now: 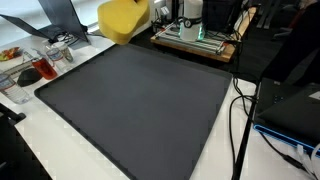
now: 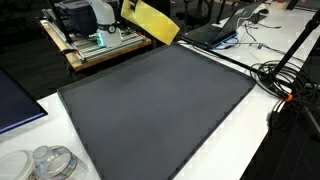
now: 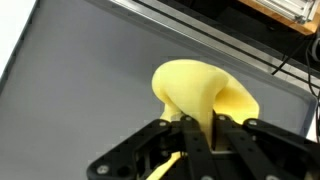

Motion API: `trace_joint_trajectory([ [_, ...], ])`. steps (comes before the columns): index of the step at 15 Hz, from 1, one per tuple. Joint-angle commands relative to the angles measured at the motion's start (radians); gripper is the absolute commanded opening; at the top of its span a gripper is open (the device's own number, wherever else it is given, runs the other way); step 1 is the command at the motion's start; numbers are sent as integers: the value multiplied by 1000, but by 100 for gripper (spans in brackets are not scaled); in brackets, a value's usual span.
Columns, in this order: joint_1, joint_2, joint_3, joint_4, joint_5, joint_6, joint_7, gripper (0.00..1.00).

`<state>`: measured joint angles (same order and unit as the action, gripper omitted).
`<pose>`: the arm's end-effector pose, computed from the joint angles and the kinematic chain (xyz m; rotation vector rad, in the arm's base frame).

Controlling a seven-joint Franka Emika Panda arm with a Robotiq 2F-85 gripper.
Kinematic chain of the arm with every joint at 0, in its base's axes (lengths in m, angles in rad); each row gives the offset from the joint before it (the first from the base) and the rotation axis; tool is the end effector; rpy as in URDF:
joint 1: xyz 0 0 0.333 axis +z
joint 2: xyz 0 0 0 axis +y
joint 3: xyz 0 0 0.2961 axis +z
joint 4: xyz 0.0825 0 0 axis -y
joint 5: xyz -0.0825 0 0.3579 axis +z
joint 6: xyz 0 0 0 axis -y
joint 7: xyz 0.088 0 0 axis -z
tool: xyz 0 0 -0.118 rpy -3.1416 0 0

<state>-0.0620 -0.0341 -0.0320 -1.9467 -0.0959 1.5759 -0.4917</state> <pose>0.4783 -0.0565 0.4495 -3.0206 -0.6355 0.5445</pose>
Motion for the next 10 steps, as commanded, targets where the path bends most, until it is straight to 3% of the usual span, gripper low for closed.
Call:
trace_joint_trajectory([
  [1,19,21,3,94,-44,-86,9,3],
  [10,28,10,8,169,-68,-148,2,3],
])
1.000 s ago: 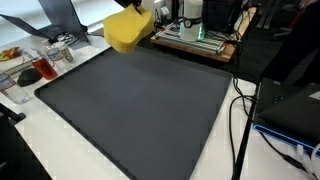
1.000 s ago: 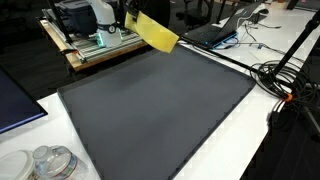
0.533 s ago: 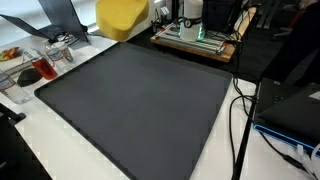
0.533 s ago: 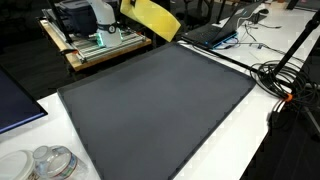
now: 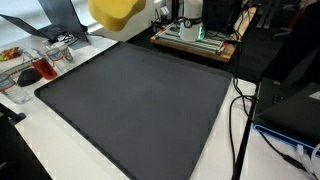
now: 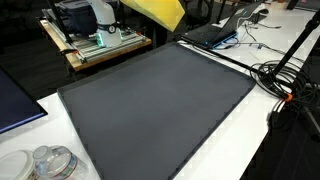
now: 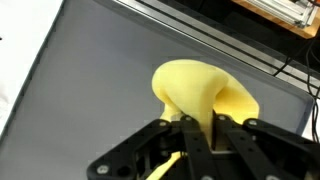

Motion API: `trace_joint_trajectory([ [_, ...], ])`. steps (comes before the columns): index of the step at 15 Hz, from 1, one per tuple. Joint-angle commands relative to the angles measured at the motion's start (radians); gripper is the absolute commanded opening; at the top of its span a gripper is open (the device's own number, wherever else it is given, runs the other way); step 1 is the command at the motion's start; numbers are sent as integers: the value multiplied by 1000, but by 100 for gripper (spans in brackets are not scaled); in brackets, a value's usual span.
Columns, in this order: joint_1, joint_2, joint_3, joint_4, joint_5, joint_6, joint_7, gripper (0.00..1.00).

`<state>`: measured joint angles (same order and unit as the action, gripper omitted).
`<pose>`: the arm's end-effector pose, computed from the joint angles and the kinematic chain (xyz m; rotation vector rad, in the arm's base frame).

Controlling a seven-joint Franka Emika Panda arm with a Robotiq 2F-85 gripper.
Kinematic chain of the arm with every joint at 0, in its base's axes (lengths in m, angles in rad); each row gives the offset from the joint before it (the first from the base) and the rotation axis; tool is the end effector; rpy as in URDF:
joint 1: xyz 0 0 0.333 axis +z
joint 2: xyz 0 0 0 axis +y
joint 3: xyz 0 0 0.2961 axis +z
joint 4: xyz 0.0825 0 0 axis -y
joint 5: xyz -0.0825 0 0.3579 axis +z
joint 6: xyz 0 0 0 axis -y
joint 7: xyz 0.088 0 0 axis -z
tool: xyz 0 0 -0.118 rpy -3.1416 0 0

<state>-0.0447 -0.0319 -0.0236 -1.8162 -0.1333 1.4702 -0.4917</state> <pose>0.4855 -0.0501 0.4980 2.9858 0.6538 -0.5218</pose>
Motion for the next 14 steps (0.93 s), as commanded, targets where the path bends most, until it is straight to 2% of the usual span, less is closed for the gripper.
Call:
trace_joint_trajectory([
  [1,11,9,0,41,-32,-42,2,3],
  [7,12,0,2,36,-42,-40,-8,3],
  [8,12,-1,1,37,-40,-47,-14,36],
  [9,12,-3,1,35,-38,-45,-15,37],
  [14,13,-8,1,32,-38,-43,-18,71],
])
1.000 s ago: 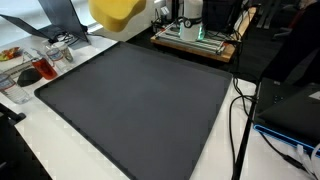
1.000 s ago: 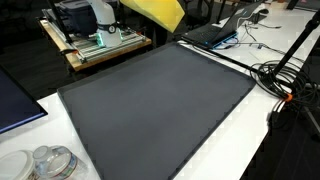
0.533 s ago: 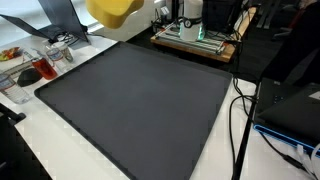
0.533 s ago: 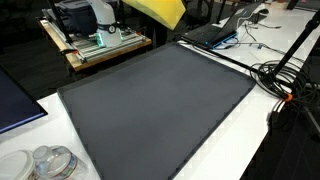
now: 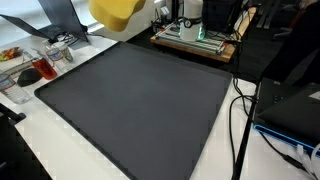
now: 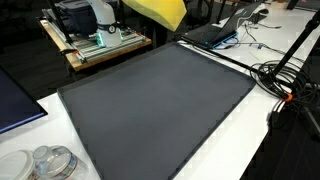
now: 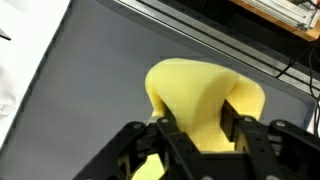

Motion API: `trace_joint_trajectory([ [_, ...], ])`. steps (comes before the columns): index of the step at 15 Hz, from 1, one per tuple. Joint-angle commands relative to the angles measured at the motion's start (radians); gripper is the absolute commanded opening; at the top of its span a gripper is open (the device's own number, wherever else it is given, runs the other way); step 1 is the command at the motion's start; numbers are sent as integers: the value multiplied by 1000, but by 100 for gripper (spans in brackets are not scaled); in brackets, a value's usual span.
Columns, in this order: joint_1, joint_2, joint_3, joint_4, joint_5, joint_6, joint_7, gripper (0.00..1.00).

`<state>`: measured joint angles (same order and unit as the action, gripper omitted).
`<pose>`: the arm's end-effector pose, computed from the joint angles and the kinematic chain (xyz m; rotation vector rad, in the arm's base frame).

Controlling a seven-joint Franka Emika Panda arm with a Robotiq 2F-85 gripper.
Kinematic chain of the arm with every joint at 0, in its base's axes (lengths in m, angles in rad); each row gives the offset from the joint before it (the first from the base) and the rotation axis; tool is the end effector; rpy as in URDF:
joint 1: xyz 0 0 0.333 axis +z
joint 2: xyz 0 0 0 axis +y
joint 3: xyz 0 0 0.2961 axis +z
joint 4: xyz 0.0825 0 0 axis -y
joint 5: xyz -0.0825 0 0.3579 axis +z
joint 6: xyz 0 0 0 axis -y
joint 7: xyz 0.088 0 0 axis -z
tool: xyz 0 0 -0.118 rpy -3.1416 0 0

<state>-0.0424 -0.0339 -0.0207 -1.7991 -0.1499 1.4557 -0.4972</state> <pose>0.4855 -0.0498 0.5057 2.9661 0.6637 -0.5192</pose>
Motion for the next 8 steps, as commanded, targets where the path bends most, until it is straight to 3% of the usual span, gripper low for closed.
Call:
trace_joint_trajectory([
  [1,11,-6,-1,15,-21,-28,-12,77],
  [4,11,-9,-1,12,-22,-27,-14,99],
  [8,12,-10,-2,12,-19,-25,-14,100],
])
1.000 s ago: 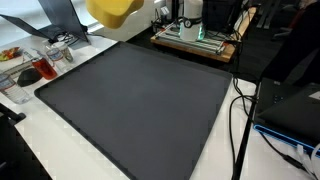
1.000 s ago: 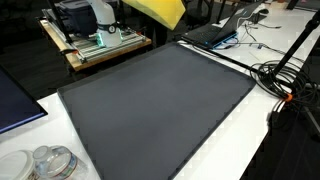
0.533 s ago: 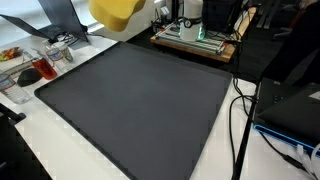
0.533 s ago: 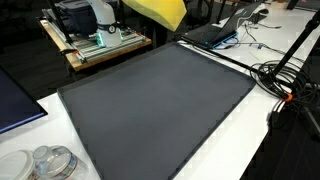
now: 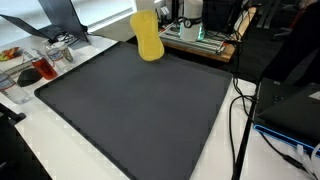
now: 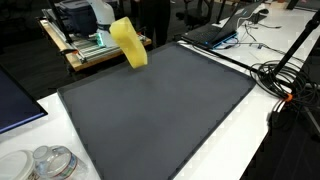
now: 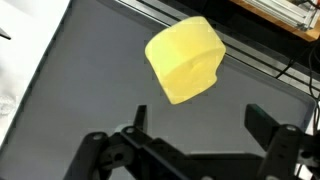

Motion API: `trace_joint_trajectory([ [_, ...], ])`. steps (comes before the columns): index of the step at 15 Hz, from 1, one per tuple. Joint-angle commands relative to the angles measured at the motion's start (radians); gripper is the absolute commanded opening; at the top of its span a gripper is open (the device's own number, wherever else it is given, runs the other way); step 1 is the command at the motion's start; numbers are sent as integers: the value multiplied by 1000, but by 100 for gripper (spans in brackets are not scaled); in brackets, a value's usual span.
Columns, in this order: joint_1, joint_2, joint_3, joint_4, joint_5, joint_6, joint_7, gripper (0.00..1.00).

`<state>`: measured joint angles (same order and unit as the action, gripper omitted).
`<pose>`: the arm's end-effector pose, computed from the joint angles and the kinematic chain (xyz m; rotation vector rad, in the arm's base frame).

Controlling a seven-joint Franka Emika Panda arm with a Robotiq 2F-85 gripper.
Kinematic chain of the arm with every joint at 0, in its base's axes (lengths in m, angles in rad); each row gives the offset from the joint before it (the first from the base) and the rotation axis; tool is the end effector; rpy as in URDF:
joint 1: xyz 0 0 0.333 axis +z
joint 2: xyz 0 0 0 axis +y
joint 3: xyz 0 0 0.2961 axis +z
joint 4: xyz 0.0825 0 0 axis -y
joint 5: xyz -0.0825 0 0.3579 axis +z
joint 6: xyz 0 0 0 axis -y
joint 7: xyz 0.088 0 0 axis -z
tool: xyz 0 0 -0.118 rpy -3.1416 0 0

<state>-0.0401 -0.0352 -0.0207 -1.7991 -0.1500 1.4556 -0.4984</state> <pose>0.4854 -0.0487 0.5064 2.9647 0.6686 -0.5173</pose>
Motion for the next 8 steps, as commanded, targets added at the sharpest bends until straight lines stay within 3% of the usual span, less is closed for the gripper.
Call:
trace_joint_trajectory([
  [1,10,-8,-2,13,-19,-25,-13,100],
  [8,6,-11,-7,3,16,5,-4,100],
])
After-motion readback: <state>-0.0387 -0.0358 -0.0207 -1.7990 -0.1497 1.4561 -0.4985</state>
